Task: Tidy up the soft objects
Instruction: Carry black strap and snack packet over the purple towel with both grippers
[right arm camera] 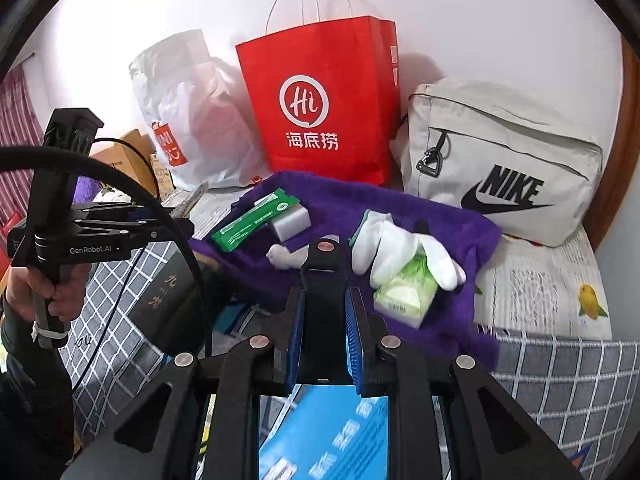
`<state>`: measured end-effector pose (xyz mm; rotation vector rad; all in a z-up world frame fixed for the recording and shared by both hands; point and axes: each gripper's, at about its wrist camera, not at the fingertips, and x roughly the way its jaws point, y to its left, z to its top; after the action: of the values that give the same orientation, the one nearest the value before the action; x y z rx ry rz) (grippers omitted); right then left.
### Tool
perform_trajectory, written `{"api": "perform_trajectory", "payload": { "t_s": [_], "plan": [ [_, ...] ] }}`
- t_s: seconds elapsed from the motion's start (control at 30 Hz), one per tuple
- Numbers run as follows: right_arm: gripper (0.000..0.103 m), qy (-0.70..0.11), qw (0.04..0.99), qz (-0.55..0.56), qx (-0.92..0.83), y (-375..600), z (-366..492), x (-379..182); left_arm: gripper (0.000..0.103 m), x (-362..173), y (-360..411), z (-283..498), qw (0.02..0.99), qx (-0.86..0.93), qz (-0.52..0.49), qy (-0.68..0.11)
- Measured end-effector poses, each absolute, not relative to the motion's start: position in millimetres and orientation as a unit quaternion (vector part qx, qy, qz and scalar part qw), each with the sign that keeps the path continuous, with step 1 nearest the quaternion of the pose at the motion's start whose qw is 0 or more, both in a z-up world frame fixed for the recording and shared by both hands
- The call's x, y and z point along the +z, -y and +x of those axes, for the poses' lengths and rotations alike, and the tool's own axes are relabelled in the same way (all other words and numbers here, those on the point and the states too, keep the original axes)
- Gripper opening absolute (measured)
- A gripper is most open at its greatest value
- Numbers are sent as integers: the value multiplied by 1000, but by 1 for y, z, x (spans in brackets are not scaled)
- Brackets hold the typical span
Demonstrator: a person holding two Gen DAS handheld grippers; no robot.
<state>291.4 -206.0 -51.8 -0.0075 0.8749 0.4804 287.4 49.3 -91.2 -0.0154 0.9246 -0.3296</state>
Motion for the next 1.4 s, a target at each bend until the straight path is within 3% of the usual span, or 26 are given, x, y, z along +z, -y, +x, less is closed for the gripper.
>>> {"api": "perform_trajectory", "payload": {
  "t_s": [0.5, 1.13, 1.23, 1.27, 1.4],
  "plan": [
    [21, -478, 841, -49, 251, 165, 373, -107, 37, -112, -53, 333, 877, -149, -5, -458],
    [22, -549, 792, -71, 257, 149, 401, -155, 37, -132, -43, 351, 859, -159, 11, -486],
    [33, -547, 793, -71, 258, 150, 401, -154, 37, -134, -38, 352, 854, -164, 16, -494],
    [43, -545, 794, -71, 260, 151, 400, -152, 37, -135, -36, 353, 853, -166, 17, -495],
    [45, -523, 808, -67, 262, 159, 394, -139, 37, -134, -29, 355, 848, -173, 23, -501]
  ]
}}
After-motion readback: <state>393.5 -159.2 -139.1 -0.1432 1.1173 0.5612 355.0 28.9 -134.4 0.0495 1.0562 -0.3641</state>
